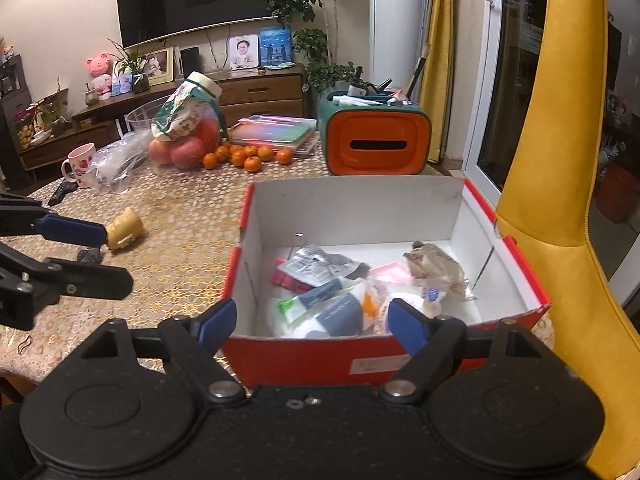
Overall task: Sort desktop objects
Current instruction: 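Withdraw both grippers from the box toward the toy and black bag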
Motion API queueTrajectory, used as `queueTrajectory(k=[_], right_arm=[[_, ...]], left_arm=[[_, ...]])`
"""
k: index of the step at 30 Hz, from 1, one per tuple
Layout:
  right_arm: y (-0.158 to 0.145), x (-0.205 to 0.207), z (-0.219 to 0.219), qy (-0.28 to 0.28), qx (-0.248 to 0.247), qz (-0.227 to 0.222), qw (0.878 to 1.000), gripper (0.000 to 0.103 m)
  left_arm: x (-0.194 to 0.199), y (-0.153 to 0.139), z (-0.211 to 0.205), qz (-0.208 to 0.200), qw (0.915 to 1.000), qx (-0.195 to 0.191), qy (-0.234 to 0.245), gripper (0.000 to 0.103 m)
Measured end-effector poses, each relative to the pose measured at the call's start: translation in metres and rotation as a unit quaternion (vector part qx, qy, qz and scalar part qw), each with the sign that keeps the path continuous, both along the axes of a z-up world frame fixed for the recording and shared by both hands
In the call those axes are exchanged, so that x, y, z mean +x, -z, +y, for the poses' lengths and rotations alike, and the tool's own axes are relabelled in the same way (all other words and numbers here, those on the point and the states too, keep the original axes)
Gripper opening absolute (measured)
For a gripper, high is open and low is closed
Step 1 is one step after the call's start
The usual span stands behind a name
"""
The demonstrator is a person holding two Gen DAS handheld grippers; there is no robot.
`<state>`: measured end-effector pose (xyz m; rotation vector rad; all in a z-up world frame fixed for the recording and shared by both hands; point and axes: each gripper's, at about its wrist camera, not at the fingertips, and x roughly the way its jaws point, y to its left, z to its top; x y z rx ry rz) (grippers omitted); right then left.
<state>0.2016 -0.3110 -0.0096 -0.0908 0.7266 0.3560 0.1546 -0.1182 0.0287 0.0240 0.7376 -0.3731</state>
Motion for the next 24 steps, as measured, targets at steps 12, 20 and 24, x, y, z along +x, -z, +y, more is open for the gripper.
queueTrajectory(k=[12,20,24], right_arm=[[-0.004,-0.023,0.013,0.015,0.016,-0.008,1.0,0.094],[-0.004,-0.034,0.03,0.017,0.028,-0.003,0.999,0.096],[-0.004,-0.039,0.042,0.014,0.028,-0.002,1.0,0.096]], left_arm=[[-0.033,-0.002,0.035,-0.011,0.9993,-0.02,-0.029,0.086],[-0.055,0.002,0.068,-0.017,0.9976,-0.037,-0.056,0.103],[-0.064,0.005,0.086,-0.014,0.9966,-0.041,-0.069,0.103]])
